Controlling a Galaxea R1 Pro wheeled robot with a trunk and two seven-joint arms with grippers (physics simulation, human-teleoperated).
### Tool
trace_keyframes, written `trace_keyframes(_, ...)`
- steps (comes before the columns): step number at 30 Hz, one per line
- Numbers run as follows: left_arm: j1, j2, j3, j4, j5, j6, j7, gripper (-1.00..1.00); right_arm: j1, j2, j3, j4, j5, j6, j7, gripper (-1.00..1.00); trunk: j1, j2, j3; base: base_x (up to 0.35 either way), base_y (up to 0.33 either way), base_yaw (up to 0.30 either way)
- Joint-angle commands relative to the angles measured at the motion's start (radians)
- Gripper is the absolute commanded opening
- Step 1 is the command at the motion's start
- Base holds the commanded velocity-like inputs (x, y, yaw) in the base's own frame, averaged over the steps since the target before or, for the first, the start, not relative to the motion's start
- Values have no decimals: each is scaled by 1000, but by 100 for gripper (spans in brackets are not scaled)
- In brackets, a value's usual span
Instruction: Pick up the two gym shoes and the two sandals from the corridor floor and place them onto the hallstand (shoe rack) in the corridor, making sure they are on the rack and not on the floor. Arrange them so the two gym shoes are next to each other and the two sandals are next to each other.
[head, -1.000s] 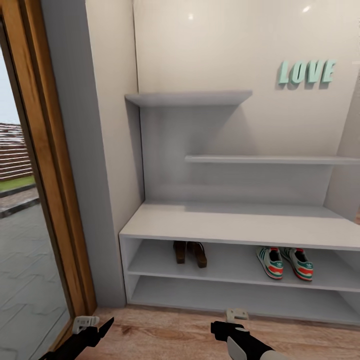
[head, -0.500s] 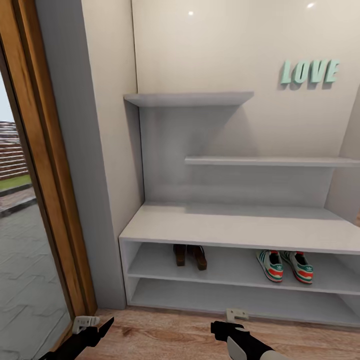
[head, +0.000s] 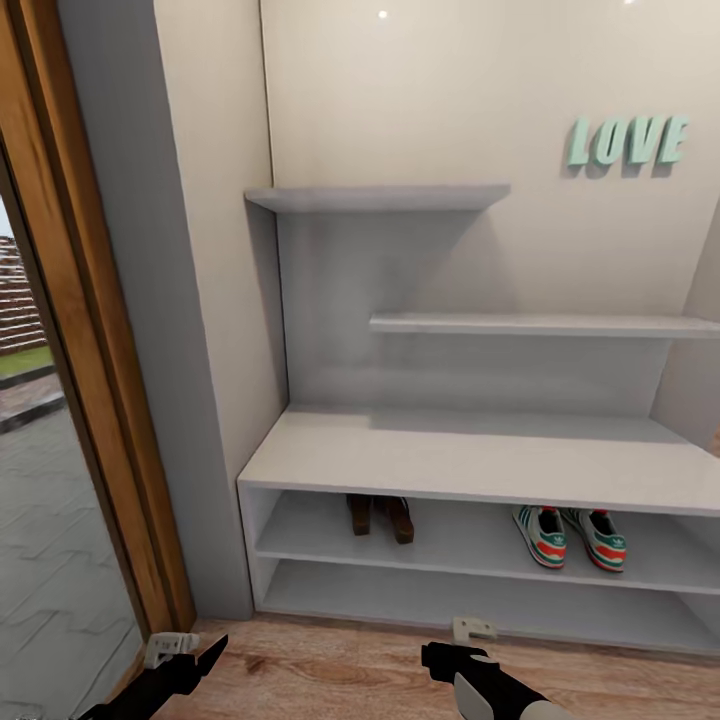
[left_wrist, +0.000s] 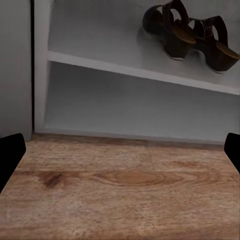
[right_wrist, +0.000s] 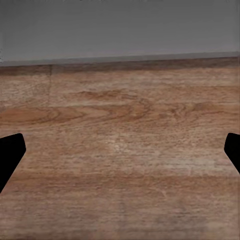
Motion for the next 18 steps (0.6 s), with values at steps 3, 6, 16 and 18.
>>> trace_keyframes(3, -1, 0, 1, 1, 3, -2, -5, 100, -1, 0, 8, -1, -7, 3, -6, 100, -12, 21, 3, 0, 0, 0)
trace_keyframes(6, -1, 0, 1, 2, 3, -2, -5, 100, -1, 0, 8, -1, -7, 3, -6, 100, -23, 42, 8, 0, 0, 0)
trace_keyframes(16, 40, 0, 0, 2, 3, 0, 4, 100, -1, 0, 8, -1, -7, 3, -6, 100, -62, 112, 23, 0, 0, 0)
trace_keyframes(18, 46, -1, 0, 2, 3, 0, 23, 100, -1, 0, 8, -1, -7, 3, -6, 100, -69, 126, 26, 0, 0, 0)
